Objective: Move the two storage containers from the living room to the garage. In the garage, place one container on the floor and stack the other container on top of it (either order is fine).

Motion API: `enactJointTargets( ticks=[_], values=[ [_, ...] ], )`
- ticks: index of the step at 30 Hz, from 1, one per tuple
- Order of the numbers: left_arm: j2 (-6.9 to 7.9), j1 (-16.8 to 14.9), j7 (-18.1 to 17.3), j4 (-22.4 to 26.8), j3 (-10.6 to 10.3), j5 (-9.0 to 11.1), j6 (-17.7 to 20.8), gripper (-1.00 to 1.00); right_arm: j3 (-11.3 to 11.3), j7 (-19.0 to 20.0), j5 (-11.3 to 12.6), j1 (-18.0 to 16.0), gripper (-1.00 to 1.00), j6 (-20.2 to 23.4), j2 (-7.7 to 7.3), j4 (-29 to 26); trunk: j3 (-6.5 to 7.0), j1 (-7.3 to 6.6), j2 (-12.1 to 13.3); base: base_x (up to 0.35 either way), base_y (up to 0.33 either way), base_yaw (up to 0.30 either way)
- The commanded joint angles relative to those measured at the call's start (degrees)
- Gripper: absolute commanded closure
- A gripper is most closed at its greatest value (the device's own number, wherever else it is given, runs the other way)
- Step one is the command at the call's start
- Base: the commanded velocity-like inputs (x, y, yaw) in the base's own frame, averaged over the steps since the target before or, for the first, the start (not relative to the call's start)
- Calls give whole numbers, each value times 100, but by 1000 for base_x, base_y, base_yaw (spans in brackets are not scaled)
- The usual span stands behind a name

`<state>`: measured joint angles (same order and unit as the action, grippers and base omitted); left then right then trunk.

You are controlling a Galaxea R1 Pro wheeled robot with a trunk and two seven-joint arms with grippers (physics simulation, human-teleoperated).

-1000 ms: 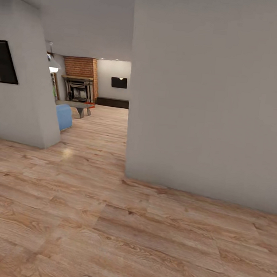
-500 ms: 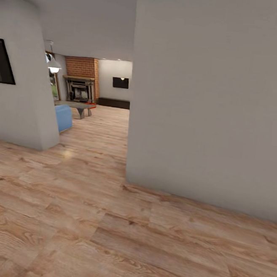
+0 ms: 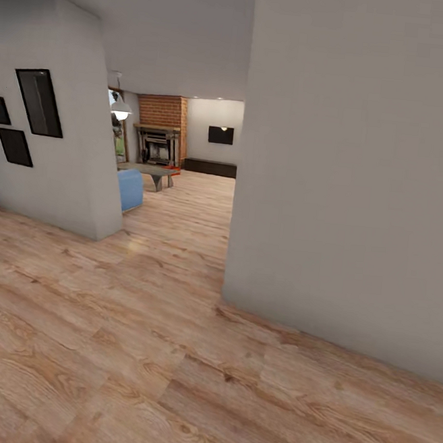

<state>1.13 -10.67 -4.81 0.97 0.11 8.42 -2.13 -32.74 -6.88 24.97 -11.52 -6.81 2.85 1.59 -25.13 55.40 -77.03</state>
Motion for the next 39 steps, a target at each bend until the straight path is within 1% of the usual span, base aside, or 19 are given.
enactJointTargets(
  ticks=[1, 9, 12, 35, 39],
  values=[
    [1, -3, -29, -9, -2, 50, -15, -100, -48, -6, 52, -5, -100, -31, 5, 17, -6, 3, -3, 318, 0, 269],
    [1, -6, -29, -9, -2, 51, -15, -100, -49, -6, 56, -2, -100, -31, 5, 17, -6, 3, -3, 319, 0, 269],
    [1, -6, -29, -9, -2, 52, -15, -100, -48, -6, 59, -3, -100, -31, 5, 17, -6, 3, -3, 319, 0, 150],
    [1, -5, -29, -9, -2, 54, -15, -100, -51, -6, 30, -1, -100, -33, 5, 17, -6, 3, -3, 319, 0, 6],
    [1, -4, -29, -9, -2, 54, -15, -100, -50, -6, 24, -1, -100, -34, 5, 17, -6, 3, -3, 319, 0, 153]
  ],
)
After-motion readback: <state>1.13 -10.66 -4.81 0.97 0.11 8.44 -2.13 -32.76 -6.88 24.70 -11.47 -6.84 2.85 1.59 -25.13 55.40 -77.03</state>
